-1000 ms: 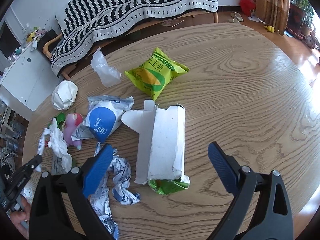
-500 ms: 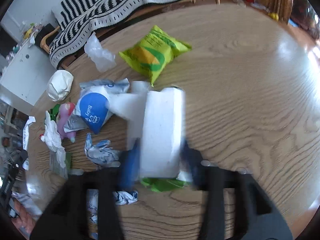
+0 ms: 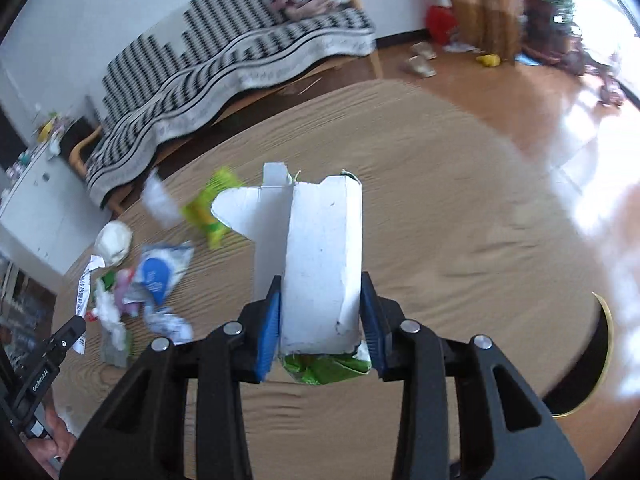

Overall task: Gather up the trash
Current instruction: 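Carry both items to the bin and release them inside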

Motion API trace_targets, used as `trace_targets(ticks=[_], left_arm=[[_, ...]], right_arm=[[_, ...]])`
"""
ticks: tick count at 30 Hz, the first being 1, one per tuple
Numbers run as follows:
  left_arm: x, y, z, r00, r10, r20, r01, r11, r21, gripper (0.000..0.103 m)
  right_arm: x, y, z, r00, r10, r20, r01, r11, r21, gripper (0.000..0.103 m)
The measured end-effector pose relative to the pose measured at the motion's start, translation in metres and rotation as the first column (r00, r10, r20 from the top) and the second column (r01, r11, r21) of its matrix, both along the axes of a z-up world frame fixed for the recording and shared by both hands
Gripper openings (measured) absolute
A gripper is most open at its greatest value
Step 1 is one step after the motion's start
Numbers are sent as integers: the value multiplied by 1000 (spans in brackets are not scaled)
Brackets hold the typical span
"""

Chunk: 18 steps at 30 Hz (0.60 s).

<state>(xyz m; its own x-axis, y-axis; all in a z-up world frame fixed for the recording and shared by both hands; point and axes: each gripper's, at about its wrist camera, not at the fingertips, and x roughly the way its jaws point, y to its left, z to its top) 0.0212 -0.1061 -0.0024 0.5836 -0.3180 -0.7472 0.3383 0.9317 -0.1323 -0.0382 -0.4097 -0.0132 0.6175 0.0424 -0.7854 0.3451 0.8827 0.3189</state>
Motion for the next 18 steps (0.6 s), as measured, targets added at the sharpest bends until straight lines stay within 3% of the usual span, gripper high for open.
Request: trace_targets(ticks=[5, 8, 12, 18], left_arm=[[-20, -78, 0, 991, -137, 5, 137, 990, -26, 13], [-40, -133, -5, 968, -250, -6, 250, 968, -36, 13], [-72, -202, -15, 922, -387, -15, 386, 921, -47, 13], [-118, -295, -39, 831, -556, -35, 552, 830, -84, 13]], right_arm=[[-59, -74, 1, 988, -155, 6, 155, 987, -48, 37], [-98, -120, -5, 969, -248, -3, 248, 967, -61, 37], [-150, -174, -25, 931, -364, -40, 361, 931, -53, 37], [-207, -232, -62, 873, -471, -127, 472, 881, -30, 37]])
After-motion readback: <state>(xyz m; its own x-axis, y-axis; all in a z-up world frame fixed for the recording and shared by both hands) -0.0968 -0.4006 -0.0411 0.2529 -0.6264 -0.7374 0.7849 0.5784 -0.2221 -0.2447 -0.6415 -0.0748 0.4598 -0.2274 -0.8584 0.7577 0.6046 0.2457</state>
